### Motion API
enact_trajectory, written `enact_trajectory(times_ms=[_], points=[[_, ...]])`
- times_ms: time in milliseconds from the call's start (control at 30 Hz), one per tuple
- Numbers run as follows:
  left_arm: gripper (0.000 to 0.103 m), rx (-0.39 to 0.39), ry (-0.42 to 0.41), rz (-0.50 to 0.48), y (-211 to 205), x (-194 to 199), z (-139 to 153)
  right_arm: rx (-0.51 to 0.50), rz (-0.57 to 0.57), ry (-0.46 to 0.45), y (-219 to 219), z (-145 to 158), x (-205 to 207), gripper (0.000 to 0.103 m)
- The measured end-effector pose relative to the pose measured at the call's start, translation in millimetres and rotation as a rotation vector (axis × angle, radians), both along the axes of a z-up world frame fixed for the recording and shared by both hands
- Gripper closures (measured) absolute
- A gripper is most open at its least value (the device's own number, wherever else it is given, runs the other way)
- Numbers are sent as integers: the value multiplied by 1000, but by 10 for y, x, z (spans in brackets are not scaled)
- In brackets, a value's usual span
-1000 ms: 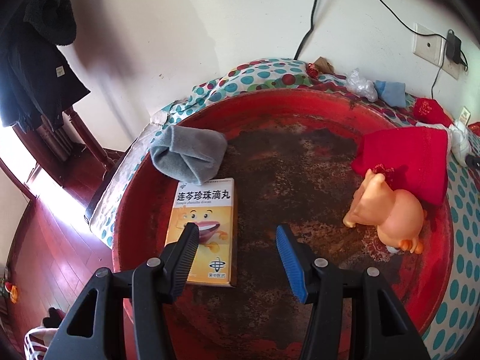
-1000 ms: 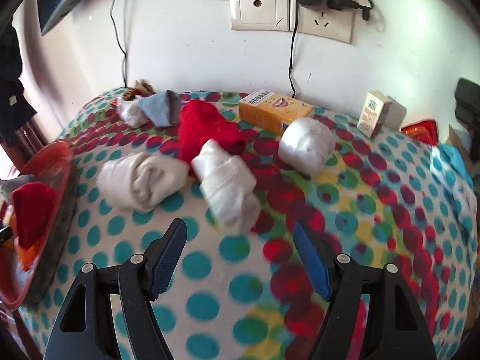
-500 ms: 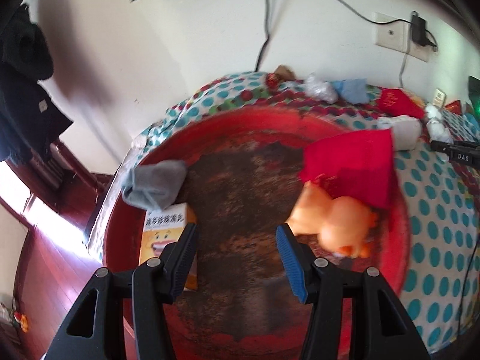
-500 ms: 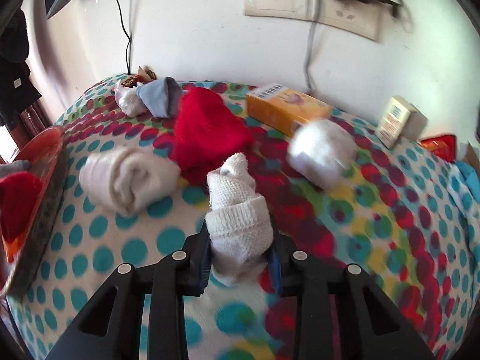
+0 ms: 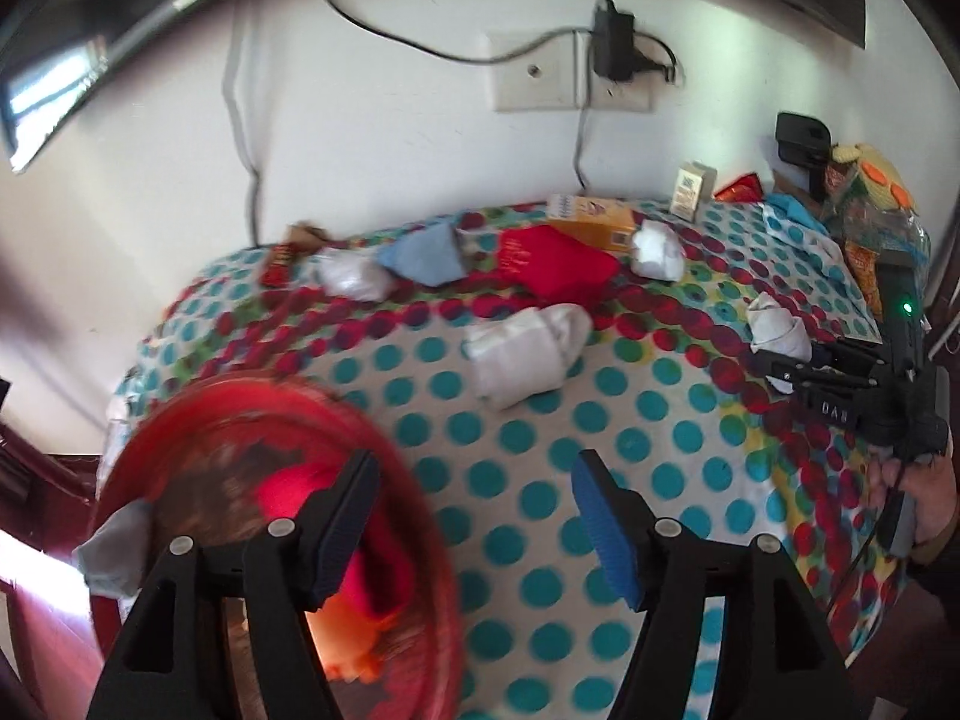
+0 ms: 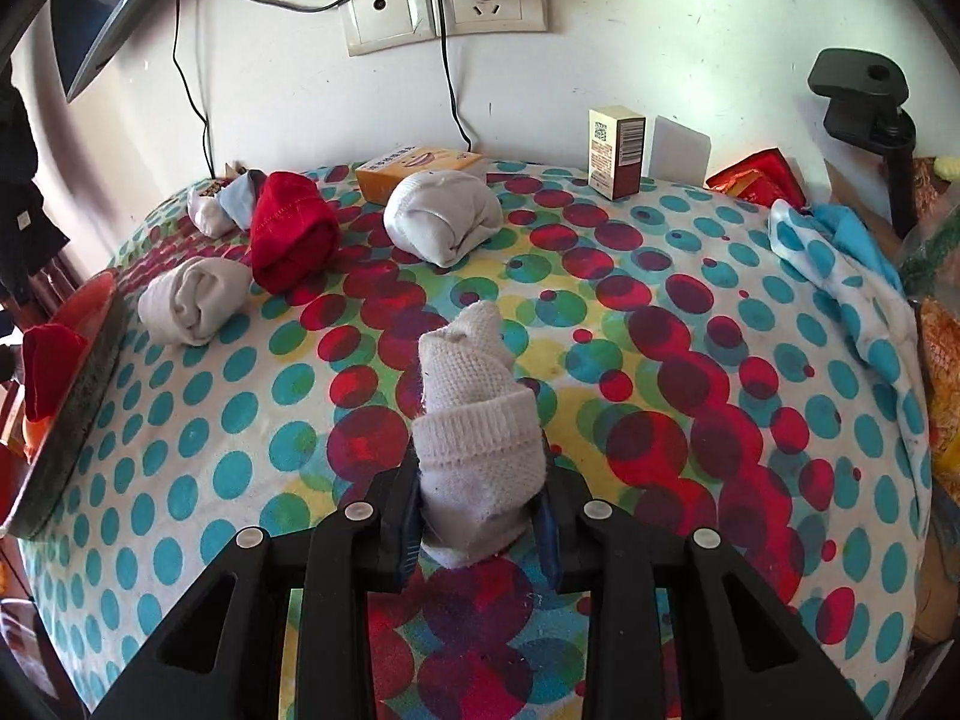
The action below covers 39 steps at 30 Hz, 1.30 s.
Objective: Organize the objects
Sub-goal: 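Grasp a white sock with the right gripper while the left gripper grasps another white sock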
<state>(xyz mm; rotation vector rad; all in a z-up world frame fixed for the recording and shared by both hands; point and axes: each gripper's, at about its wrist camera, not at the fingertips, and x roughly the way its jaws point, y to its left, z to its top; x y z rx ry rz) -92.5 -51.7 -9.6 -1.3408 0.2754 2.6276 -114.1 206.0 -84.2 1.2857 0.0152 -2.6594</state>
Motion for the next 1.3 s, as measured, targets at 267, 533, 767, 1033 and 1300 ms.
enact_trajectory(times_ms=[267, 533, 767, 1033, 1300], points=[[34, -18, -171, 30, 330, -760, -507, 33, 11, 2, -32, -5, 5, 71], [34, 1, -204, 78, 376, -1215, -702, 26, 14, 1, -37, -3, 11, 69], [36, 15, -172, 91, 493, -1175, -817, 15, 14, 0, -46, -2, 14, 69], [58, 19, -165, 120, 524, -960, -771, 27, 20, 1, -92, -9, 22, 67], [58, 23, -152, 133, 556, -657, -754, 56, 21, 2, -108, -19, 23, 66]])
